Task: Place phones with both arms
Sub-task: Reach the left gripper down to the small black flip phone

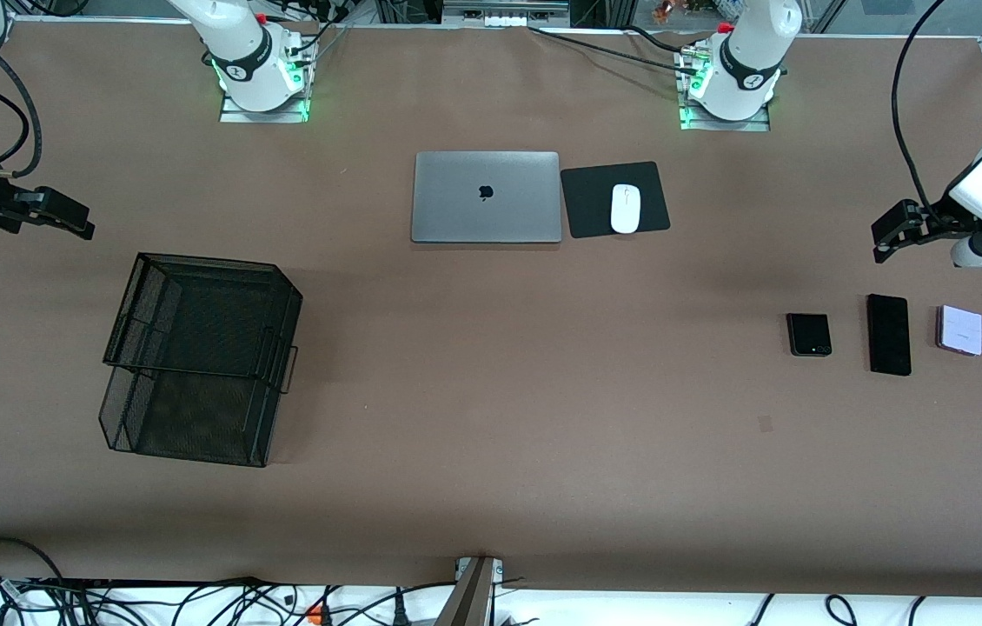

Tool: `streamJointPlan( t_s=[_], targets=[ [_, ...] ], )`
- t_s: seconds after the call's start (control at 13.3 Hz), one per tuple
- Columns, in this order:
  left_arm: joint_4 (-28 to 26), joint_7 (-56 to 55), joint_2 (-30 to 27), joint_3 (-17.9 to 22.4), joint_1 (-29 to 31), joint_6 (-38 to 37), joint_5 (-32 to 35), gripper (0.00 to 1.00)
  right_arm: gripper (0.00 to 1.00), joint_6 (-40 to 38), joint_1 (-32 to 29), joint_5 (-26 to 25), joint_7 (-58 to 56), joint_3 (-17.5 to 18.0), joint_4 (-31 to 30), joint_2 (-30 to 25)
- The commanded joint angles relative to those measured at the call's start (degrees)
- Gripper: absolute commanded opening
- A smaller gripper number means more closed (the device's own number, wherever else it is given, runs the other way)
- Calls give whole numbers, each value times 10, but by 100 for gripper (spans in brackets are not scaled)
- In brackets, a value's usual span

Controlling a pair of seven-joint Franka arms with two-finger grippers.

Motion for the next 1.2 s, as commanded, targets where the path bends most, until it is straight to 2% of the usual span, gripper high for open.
streamJointPlan(
  t_s=[0.0,0.45,0.6,0.68,0.9,1.13],
  targets=[
    [22,3,5,-7,11,-31,-14,100,100,1,-9,-2,-1,9,-4,-10],
    [51,-16,35,-6,13,-52,-33,100,100,0,-9,-1,-1,9,-4,-10],
    [60,-21,35,-4,13,-130,-51,100,100,0,-9,-2,-1,9,-4,-11],
    [67,-19,39,-3,11,-139,-57,100,100,0,-9,-1,-1,9,-4,-11],
    [117,-21,80,-4,10,-144,-56,100,100,-1,-9,-2,-1,9,-4,-11],
    [110,-14,95,-2,18,-140,-56,100,100,-1,-9,-1,-1,9,-4,-11]
  ],
)
